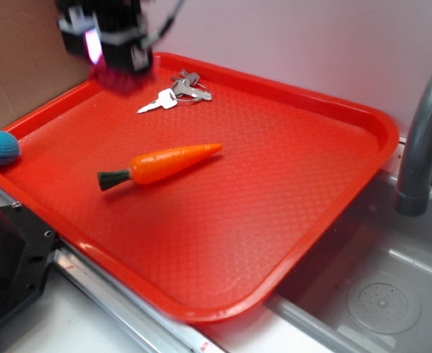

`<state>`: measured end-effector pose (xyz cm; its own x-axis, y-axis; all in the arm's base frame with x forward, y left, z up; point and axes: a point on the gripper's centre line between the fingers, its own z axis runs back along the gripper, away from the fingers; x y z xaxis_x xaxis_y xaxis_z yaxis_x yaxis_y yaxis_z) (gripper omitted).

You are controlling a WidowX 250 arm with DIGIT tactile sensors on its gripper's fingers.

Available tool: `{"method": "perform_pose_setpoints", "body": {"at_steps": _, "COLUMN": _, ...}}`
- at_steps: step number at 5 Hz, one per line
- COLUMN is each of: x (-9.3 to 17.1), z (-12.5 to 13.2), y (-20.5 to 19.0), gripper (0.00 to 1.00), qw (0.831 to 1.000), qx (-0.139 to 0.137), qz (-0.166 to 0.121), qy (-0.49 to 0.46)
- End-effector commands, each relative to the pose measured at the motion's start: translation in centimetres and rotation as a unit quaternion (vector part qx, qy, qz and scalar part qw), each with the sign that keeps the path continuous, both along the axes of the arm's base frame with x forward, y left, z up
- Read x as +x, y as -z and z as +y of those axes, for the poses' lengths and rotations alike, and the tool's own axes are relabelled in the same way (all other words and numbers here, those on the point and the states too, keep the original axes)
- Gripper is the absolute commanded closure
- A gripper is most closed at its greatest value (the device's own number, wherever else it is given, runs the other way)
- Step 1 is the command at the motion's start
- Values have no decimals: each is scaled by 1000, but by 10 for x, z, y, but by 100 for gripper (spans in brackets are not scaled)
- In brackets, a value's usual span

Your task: Grab the red paper.

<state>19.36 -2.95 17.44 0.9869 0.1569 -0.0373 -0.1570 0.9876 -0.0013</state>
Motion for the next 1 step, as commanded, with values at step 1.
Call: {"method": "perform_pose_setpoints", "body": {"at_steps": 1, "x": -1, "z": 15, "y": -29, "gripper": 100, "qw": 1000, "qx": 16, "qz": -12, "qy": -13}}
